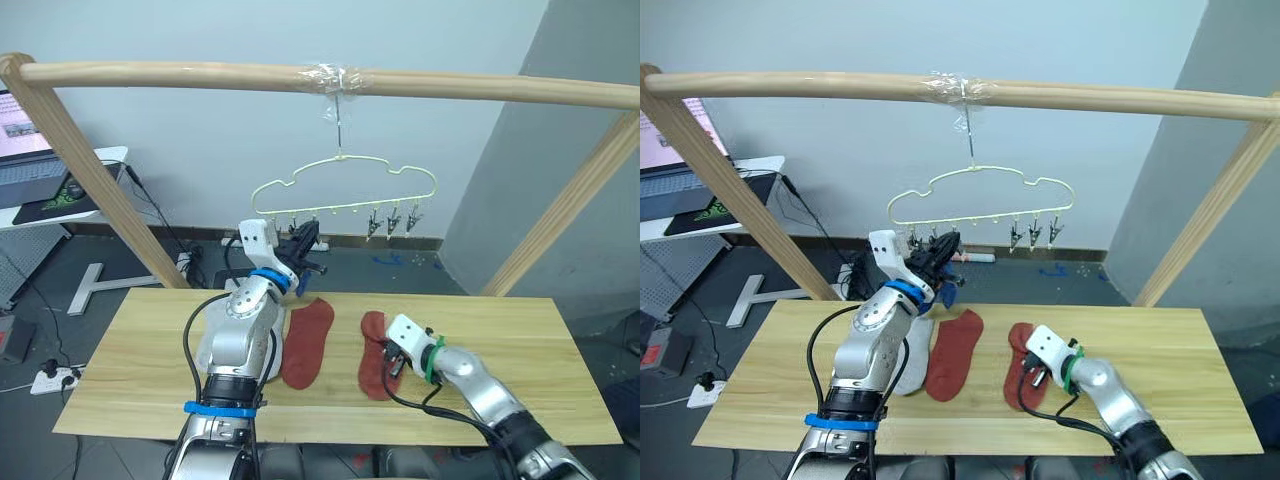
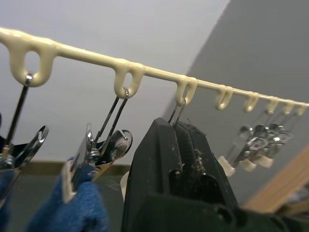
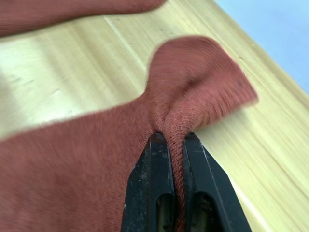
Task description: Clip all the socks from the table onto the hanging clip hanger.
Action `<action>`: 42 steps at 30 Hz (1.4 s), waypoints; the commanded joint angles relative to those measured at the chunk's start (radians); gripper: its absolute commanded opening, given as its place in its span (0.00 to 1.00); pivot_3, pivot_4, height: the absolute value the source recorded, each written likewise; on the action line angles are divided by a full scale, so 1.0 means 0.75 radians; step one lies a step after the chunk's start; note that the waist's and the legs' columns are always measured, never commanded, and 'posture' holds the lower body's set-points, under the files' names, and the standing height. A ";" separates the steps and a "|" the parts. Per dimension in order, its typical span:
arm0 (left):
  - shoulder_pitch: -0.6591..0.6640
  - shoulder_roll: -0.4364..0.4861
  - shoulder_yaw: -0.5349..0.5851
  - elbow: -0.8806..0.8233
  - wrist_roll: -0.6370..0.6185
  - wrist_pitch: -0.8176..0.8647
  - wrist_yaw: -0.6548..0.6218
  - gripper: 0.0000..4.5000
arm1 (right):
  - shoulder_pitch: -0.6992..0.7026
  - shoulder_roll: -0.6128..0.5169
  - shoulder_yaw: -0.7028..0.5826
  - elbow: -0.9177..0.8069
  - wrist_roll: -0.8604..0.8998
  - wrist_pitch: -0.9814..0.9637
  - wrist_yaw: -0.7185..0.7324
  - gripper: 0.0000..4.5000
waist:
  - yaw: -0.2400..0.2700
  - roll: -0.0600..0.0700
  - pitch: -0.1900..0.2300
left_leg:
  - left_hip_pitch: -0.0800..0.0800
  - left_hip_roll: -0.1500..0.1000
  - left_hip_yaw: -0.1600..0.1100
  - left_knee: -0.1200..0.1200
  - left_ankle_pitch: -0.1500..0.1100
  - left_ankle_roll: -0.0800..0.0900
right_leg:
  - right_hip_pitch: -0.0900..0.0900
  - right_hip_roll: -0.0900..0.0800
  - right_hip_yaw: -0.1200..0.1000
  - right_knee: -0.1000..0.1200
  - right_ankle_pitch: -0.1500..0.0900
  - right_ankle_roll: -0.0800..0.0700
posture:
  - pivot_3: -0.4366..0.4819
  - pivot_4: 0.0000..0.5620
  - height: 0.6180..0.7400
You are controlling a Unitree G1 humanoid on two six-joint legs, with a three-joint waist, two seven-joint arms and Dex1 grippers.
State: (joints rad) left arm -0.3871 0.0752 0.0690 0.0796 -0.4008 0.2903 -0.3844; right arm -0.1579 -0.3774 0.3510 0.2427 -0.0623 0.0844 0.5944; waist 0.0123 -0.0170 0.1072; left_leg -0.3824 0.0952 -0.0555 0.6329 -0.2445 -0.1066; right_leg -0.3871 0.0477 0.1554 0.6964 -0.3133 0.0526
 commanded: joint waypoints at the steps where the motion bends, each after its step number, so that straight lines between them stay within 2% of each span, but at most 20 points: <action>1: -0.041 -0.015 0.146 -0.039 -0.322 0.324 0.000 0.00 | 0.013 -0.024 -0.060 -0.301 0.099 -0.032 0.094 0.01 | -0.012 0.000 0.000 | 0.000 0.000 -0.001 0.000 0.000 0.000 | 0.000 0.000 0.000 0.000 0.000 0.000 | 0.59 0.14 1.00; 4: -0.077 -0.006 0.229 -0.039 -0.491 0.504 0.037 0.00 | 0.023 -0.048 -0.065 -0.424 0.094 -0.014 0.110 0.01 | -0.017 0.000 0.000 | 0.000 0.000 -0.001 0.000 0.000 0.000 | 0.001 0.000 0.000 0.000 -0.001 0.001 | 0.58 0.14 1.00; 10: -0.096 -0.003 0.267 -0.068 -0.625 0.648 0.052 0.00 | -0.012 0.015 -0.085 -0.574 0.165 0.147 0.092 0.01 | -0.017 0.000 0.000 | 0.000 0.000 -0.002 0.001 0.000 0.000 | 0.001 0.000 -0.001 -0.001 0.000 0.000 | 0.58 0.14 1.00; 16: -0.068 -0.009 0.244 -0.116 -0.651 0.687 0.056 0.00 | -0.072 0.095 -0.121 -0.566 0.211 0.241 0.058 0.01 | -0.017 -0.001 0.000 | 0.000 0.000 -0.002 0.001 0.000 0.000 | 0.001 0.000 -0.001 -0.001 0.000 -0.001 | 0.57 0.15 1.00; 25: -0.066 0.012 0.244 -0.122 -0.651 0.700 0.044 0.00 | -0.117 0.119 -0.156 -0.564 0.248 0.278 0.057 0.01 | -0.017 -0.001 0.000 | -0.001 0.000 -0.001 0.000 0.000 0.000 | 0.001 0.000 -0.001 -0.004 0.000 -0.001 | 0.58 0.17 1.00; 41: -0.044 0.009 0.226 -0.179 -0.656 0.676 0.037 0.00 | -0.199 0.200 -0.112 -0.504 0.223 0.274 0.055 0.01 | -0.014 -0.001 0.001 | -0.004 0.000 -0.001 -0.005 0.000 0.000 | 0.001 0.000 -0.001 -0.015 0.002 -0.005 | 0.59 0.19 1.00; 42: -0.040 0.011 0.229 -0.184 -0.660 0.671 0.034 0.06 | -0.199 0.202 -0.115 -0.505 0.226 0.276 0.053 0.00 | -0.014 -0.001 0.001 | -0.004 0.000 -0.001 -0.005 0.000 0.000 | 0.001 0.000 -0.001 -0.016 0.002 -0.005 | 0.59 0.19 1.00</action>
State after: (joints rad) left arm -0.4182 0.0789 0.2458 -0.0119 -0.8844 0.8020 -0.3424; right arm -0.2924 -0.2313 0.2710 -0.1191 0.1003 0.3039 0.6420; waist 0.0019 -0.0177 0.1076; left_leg -0.3859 0.0956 -0.0566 0.6290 -0.2445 -0.1067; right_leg -0.3867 0.0474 0.1549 0.6841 -0.3115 0.0491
